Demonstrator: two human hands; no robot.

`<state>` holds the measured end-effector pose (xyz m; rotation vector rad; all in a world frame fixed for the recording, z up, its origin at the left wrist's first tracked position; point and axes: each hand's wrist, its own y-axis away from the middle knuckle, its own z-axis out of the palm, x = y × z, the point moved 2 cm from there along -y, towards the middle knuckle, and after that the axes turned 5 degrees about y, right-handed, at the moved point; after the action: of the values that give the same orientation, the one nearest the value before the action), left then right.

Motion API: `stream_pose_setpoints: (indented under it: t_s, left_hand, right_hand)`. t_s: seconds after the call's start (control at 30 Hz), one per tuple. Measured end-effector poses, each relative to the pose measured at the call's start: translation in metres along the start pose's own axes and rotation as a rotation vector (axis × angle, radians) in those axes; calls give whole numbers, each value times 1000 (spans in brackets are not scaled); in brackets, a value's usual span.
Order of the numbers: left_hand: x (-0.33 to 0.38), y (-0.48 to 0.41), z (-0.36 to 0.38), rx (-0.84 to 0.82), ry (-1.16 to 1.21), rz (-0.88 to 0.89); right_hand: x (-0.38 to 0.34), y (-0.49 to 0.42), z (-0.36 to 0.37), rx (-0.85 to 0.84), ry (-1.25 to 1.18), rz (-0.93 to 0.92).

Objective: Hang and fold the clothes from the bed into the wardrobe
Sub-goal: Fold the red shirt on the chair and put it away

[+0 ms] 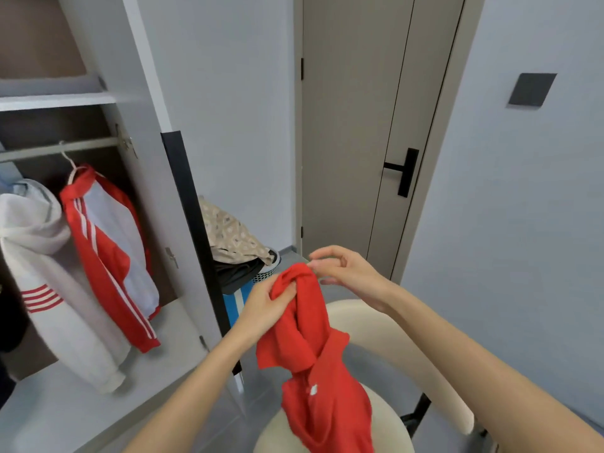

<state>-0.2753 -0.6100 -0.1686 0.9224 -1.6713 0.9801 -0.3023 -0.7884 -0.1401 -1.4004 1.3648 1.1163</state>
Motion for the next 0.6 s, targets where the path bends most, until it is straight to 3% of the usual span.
stream_pose_setpoints:
  t_s: [0.1,0.2,0.27,0.37,0.47,0.6]
  left_hand:
    - [5,-5,-2,-16,-17,3]
    - [6,-7,-5,23,-18,-1]
    - [8,-9,-11,33,3,-31]
    - [9,-11,-23,29,51,-106]
    - [4,-10,-43,145,66,-148]
    - [-12,-4,-75,353,-245,-158]
  right_hand:
    - [30,6,-14,-62,67,126]
    - [60,15,-8,-376,268,216]
    - [72,17,12,-431,329,193]
    - [81,8,43,-289,309,-2]
    - [78,-8,46,-138,252,-29]
    - [50,-28,27,85,361,-124]
